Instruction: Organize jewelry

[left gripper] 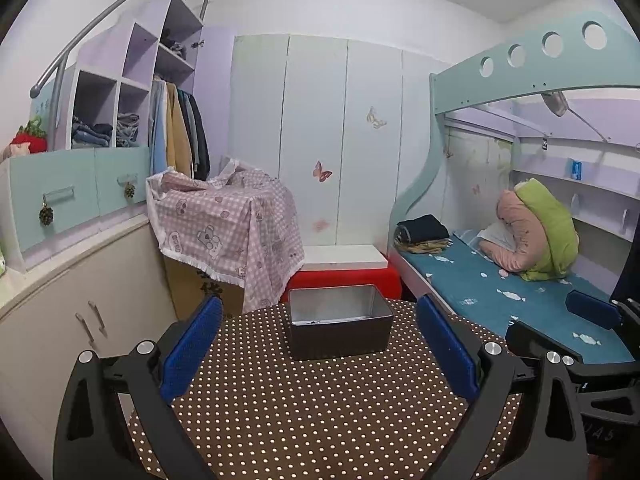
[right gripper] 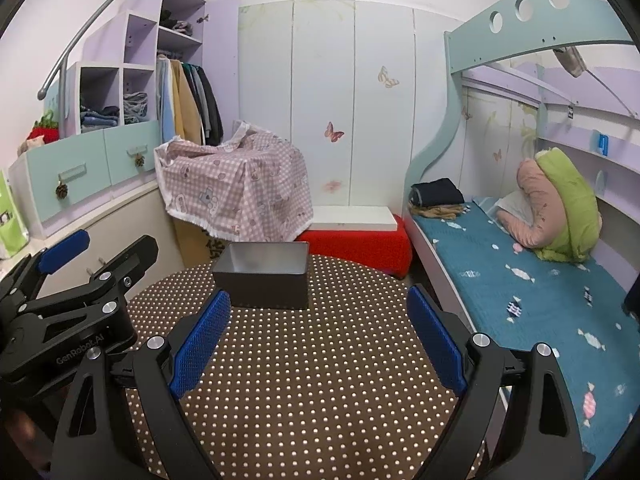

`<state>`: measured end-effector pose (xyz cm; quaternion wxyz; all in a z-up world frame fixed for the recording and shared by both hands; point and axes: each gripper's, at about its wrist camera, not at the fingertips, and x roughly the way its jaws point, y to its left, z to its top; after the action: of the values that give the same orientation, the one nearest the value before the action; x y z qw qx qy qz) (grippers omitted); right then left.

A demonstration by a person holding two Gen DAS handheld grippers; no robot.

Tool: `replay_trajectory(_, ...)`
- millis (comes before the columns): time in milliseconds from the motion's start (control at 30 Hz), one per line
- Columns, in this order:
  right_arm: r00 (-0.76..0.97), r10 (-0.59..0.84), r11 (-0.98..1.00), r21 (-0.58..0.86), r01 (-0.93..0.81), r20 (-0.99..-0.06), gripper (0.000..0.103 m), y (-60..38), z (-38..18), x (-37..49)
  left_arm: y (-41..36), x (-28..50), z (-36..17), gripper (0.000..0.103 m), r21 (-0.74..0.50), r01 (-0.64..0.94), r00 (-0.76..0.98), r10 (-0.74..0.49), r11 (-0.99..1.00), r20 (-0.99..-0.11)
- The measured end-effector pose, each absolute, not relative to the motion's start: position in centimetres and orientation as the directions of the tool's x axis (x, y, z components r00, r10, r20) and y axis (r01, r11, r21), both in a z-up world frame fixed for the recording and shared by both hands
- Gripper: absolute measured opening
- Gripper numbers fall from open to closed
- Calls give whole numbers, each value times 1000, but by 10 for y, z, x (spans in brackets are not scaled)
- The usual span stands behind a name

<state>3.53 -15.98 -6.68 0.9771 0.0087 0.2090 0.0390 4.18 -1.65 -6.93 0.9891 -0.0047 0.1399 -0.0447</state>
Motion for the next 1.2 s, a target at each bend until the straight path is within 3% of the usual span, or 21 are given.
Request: replay_trajectory(1200,904,81,997,37,-73,-419,87,-162,-70,34,-17,40,-72,94,-8,81,954,-80,997,-288)
